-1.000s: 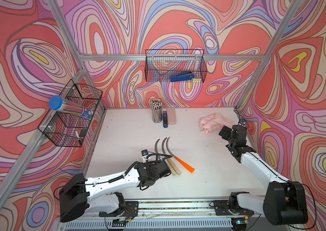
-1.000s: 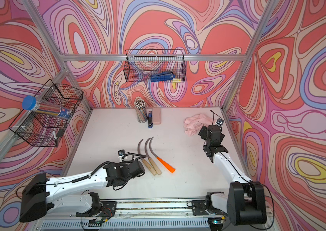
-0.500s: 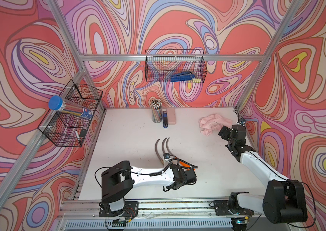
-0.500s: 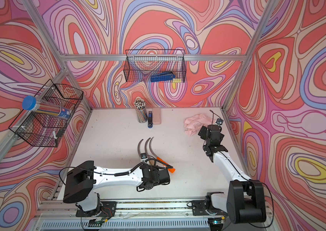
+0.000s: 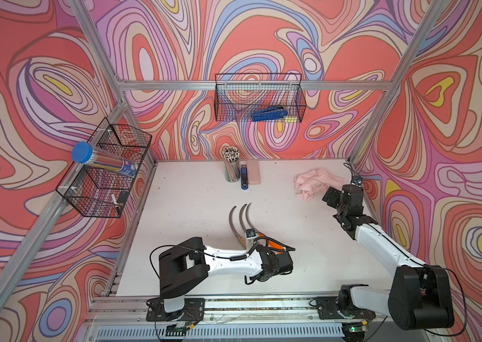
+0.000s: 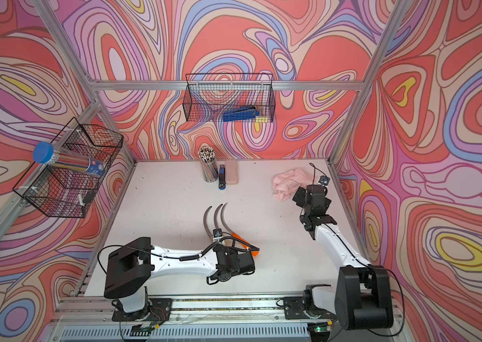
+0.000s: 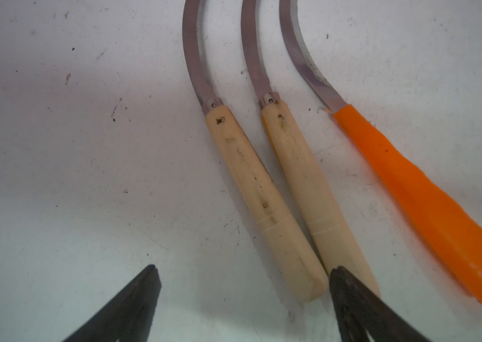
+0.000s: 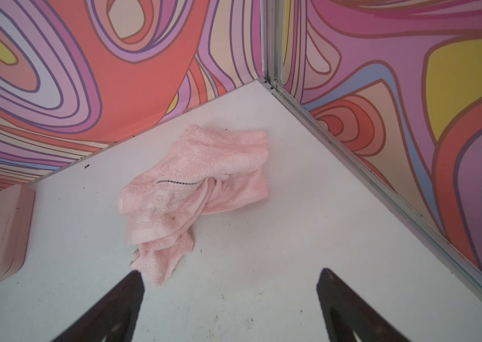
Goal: Wipe small sickles with rags
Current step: Adjust the small sickle at the center of the board.
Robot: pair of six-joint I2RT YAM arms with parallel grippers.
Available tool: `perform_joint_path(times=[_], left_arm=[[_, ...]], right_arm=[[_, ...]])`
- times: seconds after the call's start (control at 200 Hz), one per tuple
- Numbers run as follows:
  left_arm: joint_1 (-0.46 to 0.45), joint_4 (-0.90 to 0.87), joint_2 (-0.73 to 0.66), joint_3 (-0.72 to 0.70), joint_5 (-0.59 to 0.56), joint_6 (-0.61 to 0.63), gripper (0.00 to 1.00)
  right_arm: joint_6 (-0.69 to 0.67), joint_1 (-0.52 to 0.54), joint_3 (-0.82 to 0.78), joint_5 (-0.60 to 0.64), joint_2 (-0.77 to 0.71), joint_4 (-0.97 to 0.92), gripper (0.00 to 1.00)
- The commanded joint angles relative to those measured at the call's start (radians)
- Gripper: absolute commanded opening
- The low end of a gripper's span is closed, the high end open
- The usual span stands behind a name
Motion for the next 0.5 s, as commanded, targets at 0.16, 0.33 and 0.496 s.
perform_joint_path(times=[0.16, 0.33, 0.496], left_arm=[[0.014, 0.04, 0.032, -0.035, 0.007, 0.01, 0.89], [0.021, 0.102, 0.02, -0.096, 0.02, 0.016, 0.87], [0.026, 0.118, -0.004, -0.145, 0.025, 0.013, 0.86]], right_arm=[[0.002, 0.003, 0.027, -0.005, 0.011, -0.002, 0.93], [0.003, 0.003, 0.027, -0.008, 0.008, -0.005, 0.93], [0.003, 0.002, 0.027, -0.007, 0.006, -0.004, 0.93]])
